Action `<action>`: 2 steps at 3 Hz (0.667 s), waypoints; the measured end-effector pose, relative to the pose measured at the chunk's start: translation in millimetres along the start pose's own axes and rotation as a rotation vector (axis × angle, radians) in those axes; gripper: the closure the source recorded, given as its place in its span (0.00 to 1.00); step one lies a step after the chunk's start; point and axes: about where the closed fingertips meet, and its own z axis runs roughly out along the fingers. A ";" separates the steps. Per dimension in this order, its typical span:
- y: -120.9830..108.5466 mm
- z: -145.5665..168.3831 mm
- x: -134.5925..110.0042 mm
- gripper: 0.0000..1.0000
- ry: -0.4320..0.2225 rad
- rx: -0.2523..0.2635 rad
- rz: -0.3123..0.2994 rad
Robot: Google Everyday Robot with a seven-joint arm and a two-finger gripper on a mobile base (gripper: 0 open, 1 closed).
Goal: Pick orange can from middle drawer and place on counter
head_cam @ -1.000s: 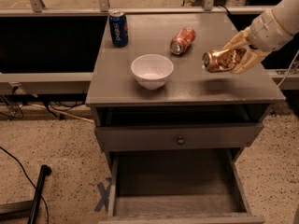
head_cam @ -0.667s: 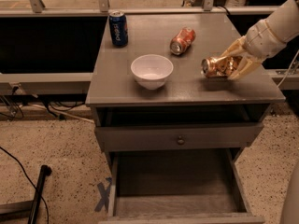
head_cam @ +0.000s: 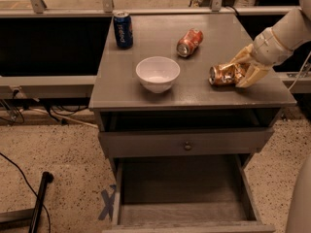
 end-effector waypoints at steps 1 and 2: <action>-4.5 4.0 0.7 0.14 0.000 0.012 0.000; -7.7 6.9 0.9 0.00 -0.001 0.020 0.000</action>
Offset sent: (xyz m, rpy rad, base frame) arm 0.0050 0.0020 -0.0021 0.0040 -0.0102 -0.0041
